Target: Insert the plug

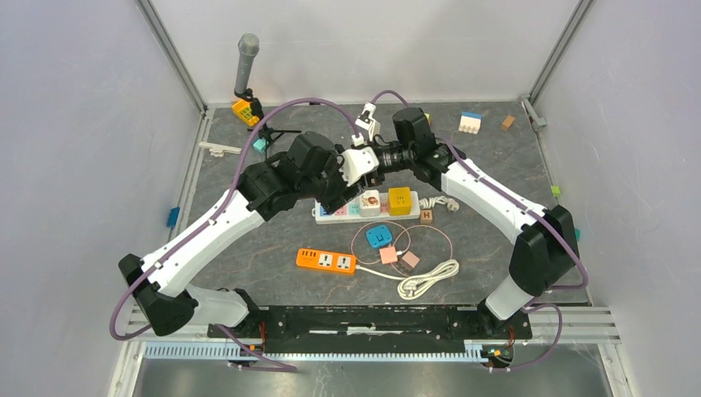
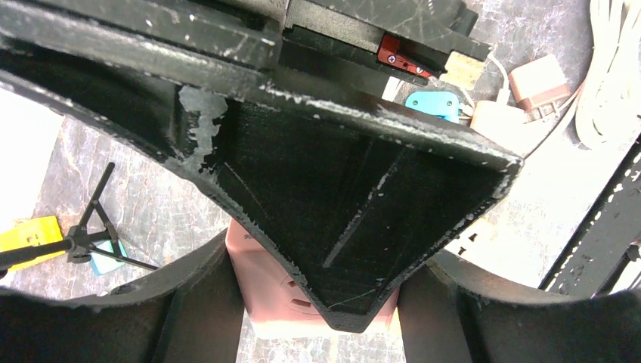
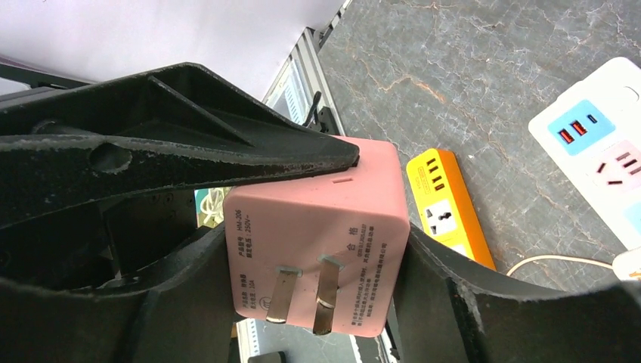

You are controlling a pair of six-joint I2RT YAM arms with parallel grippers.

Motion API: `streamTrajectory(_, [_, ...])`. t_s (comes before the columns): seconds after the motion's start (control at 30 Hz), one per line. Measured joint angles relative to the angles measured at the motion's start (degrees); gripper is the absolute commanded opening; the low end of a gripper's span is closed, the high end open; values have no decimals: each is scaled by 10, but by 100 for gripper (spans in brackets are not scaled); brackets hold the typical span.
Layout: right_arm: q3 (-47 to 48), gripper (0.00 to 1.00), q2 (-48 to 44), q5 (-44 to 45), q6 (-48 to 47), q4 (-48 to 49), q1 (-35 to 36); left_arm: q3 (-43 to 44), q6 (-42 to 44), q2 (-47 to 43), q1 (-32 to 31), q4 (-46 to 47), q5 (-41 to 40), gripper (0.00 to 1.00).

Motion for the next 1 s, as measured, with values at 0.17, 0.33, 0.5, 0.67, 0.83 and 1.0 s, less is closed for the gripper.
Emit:
streamTrajectory(0.17, [-4, 0, 0, 0, 0, 10, 0, 0, 0, 0, -2, -1, -8, 69])
streamTrajectory(0.33, [-15, 0, 0, -3, 6, 31, 0, -2, -10, -3, -3, 15, -24, 99])
streamTrajectory(0.5, [-40, 0, -2, -11, 26, 62, -15, -64, -55, -55, 4, 93, -36, 100])
streamTrajectory(0.67, [-88, 0, -18, -40, 90, 156, -57, -166, -122, -160, 50, 210, 0, 100])
streamTrajectory(0.83, [-143, 0, -39, -76, 205, 321, -92, -248, -171, -243, 102, 331, 52, 100])
streamTrajectory(1.0, [-208, 0, -41, -94, 411, 587, -100, -311, -185, -266, 123, 415, 118, 100])
